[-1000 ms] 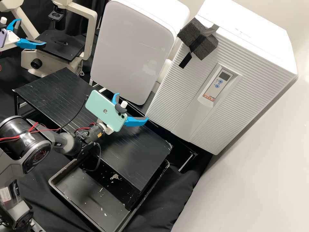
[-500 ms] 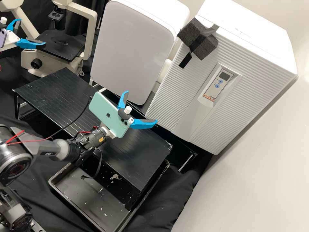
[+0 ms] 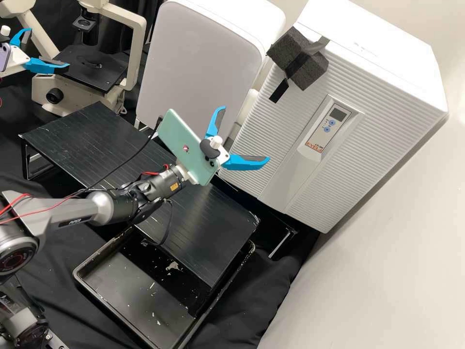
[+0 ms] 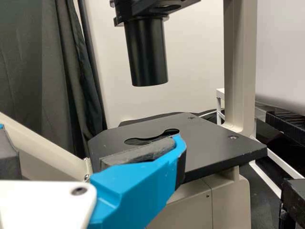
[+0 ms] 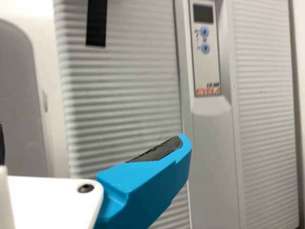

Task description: Open the incubator door

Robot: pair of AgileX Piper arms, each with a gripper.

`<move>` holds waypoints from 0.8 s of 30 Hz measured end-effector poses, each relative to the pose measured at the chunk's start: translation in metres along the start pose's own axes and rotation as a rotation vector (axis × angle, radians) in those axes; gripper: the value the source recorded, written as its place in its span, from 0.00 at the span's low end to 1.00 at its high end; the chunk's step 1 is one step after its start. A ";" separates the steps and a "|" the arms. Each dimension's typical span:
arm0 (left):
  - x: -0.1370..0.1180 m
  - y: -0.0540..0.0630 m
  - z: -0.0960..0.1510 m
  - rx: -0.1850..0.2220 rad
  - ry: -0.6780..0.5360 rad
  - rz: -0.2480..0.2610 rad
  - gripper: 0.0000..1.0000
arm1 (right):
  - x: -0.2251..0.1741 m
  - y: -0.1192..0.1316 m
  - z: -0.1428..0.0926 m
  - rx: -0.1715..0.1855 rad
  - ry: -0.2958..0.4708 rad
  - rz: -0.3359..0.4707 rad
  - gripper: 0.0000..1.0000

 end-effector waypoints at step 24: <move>0.000 0.000 0.000 0.000 0.000 0.000 1.00 | 0.037 0.002 -0.009 -0.074 -0.059 0.047 0.00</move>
